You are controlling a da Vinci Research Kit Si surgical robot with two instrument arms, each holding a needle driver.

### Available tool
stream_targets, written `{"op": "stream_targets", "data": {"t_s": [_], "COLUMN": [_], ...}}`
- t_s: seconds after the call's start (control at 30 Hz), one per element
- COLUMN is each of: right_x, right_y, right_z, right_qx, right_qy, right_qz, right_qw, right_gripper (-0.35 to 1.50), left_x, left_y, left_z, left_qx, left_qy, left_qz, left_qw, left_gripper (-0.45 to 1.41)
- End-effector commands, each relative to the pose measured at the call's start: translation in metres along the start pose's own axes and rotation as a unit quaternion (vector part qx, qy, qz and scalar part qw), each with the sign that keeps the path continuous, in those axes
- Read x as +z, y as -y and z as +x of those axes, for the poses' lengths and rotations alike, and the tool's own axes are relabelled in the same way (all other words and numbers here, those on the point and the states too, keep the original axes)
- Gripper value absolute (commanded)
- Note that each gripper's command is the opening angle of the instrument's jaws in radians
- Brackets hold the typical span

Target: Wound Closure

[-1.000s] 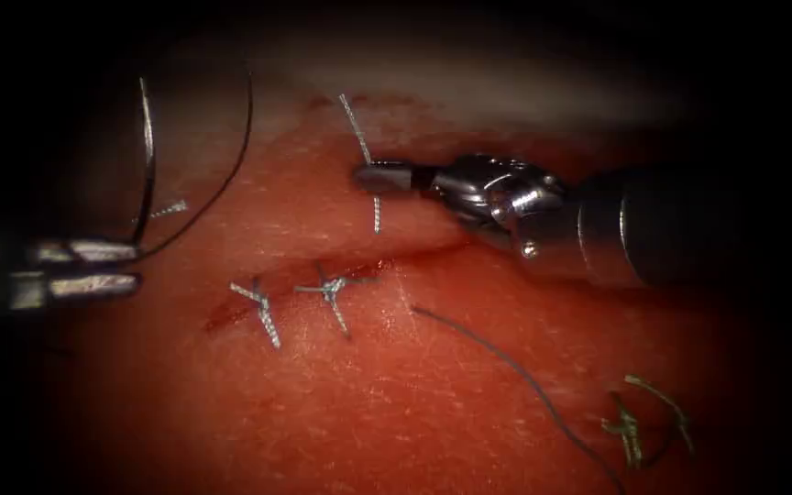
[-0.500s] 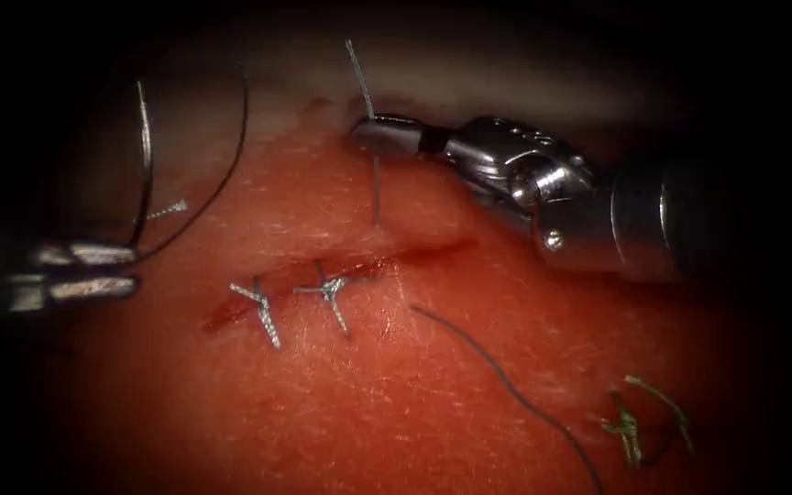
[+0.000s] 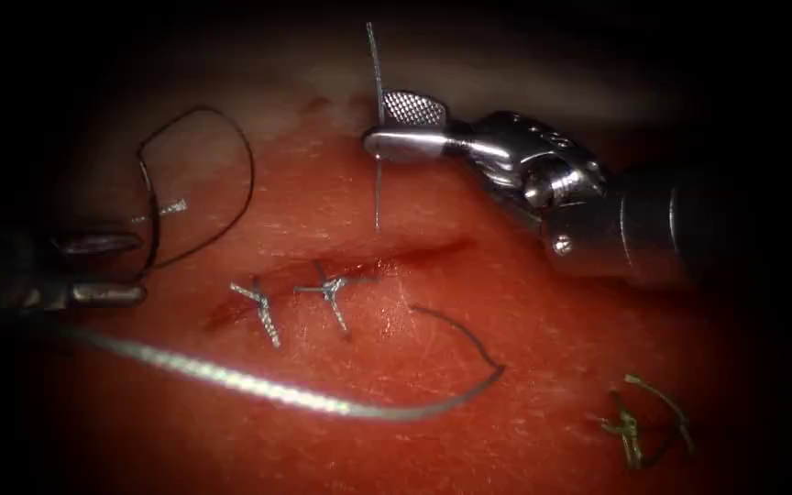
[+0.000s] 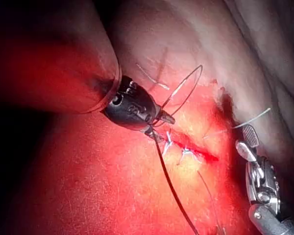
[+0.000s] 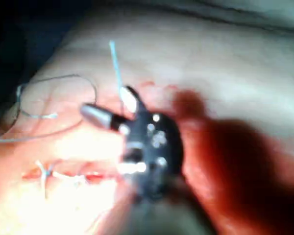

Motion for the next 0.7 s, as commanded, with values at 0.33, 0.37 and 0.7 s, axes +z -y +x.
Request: {"op": "stream_targets", "data": {"t_s": [0.33, 0.37, 0.7], "right_x": [-0.0013, -0.0014, -0.0026], "right_y": [-0.0002, -0.0002, -0.0004], "right_z": [-0.0005, -0.0005, -0.0003], "right_qx": [-0.012, -0.015, -0.024], "right_qy": [0.004, 0.005, 0.007], "right_qz": [0.006, 0.006, 0.011], "right_qw": [1.000, 1.000, 1.000], "right_gripper": [1.36, 1.36, 1.33], "left_x": [-0.0037, -0.0039, -0.0011], "left_y": [-0.0011, -0.0012, -0.0032], "left_z": [0.0062, 0.0068, 0.0154], "left_qx": [-0.061, -0.056, 0.106], "left_qy": [0.008, 0.004, -0.032], "left_qz": [-0.003, -0.003, -0.027], "left_qw": [0.998, 0.998, 0.993], "left_gripper": [0.78, 0.78, 0.70]}}
